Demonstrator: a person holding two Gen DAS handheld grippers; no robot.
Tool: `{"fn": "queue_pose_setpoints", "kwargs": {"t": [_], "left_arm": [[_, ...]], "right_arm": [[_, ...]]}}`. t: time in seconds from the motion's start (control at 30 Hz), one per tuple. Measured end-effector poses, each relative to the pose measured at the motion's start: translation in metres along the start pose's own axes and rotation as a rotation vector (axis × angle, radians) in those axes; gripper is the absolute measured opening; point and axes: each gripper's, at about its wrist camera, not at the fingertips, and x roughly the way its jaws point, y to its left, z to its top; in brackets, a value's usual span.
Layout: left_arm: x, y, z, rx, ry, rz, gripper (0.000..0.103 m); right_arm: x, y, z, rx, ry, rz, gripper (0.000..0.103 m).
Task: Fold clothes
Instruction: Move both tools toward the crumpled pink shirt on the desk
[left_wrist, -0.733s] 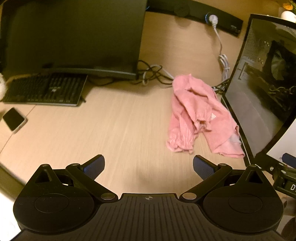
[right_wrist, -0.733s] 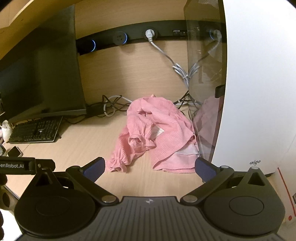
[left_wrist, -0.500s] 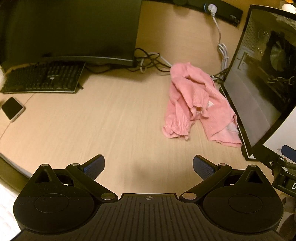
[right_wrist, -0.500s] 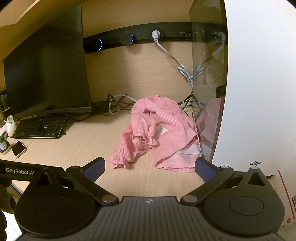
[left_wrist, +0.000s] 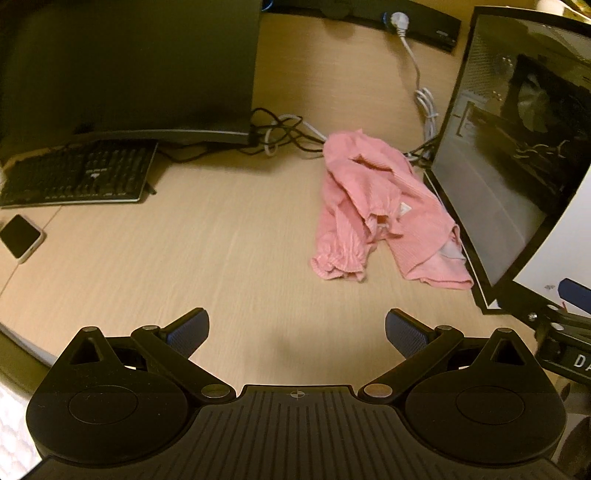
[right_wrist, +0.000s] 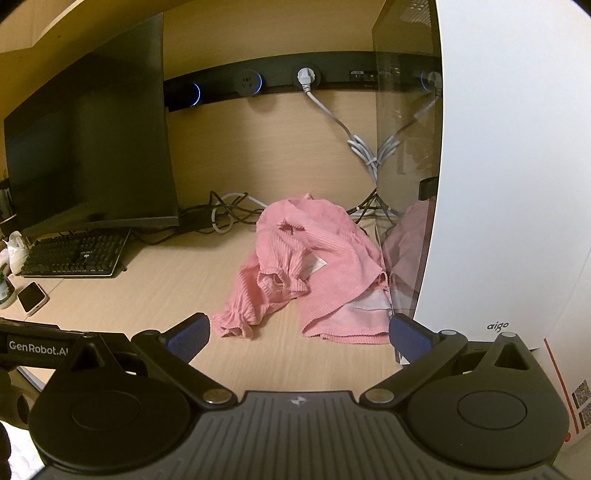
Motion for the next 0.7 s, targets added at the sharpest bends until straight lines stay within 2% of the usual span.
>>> {"fn": "queue_pose_setpoints", "kwargs": {"t": [0.33,0.7], "left_arm": [[0.002,0.002,-0.001,0.023,-0.012,-0.009,0.103],[0.007,0.004,0.003,0.045,-0.010,-0.019,0.103]], "right_arm": [[0.006,0.020,0.000,-0.016,0.025,-0.007,0.103],[0.014,0.024,0.003,-0.014,0.028,-0.010,0.103]]}}
